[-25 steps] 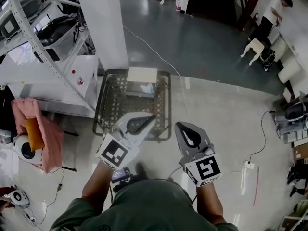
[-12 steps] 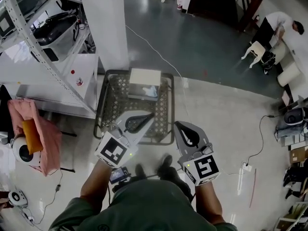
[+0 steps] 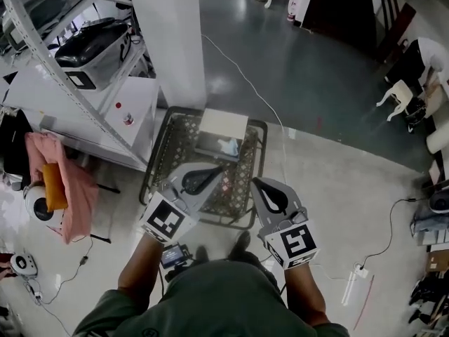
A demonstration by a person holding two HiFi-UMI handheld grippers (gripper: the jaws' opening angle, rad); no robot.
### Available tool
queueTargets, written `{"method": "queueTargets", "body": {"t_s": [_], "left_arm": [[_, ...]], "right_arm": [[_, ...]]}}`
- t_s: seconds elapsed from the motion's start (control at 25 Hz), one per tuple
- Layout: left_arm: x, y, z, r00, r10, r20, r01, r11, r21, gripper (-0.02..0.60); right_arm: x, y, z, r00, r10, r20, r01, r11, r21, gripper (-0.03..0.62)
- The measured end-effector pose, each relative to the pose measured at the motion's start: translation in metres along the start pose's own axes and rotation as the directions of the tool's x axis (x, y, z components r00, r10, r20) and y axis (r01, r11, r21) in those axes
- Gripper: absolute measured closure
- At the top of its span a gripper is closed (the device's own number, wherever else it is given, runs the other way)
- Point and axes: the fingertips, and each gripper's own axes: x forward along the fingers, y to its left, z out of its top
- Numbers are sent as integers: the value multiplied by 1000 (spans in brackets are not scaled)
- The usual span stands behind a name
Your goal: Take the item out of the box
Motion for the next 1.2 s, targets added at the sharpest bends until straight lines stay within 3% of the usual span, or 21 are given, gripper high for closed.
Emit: {"method": "queueTargets", "body": {"t_s": [0.24, 0.64, 0.92, 1.2], "left_arm": [[54, 13, -3, 996, 61, -65, -62, 998, -15, 578], [93, 42, -34, 984, 96, -150, -105, 993, -57, 578], [101, 85, -78, 991, 34, -132, -48, 993, -107, 578], [110, 137, -112, 997, -48, -64, 38, 988, -151, 578]], "right_arm": [[12, -60, -13, 997, 80, -2, -80, 997, 8, 588], [49, -96, -35, 987, 158, -38, -156, 987, 47, 588], [104, -99, -47, 988, 111, -110, -106, 993, 58, 588], [163, -107, -51, 983, 32, -182, -23, 998, 51, 588]]}}
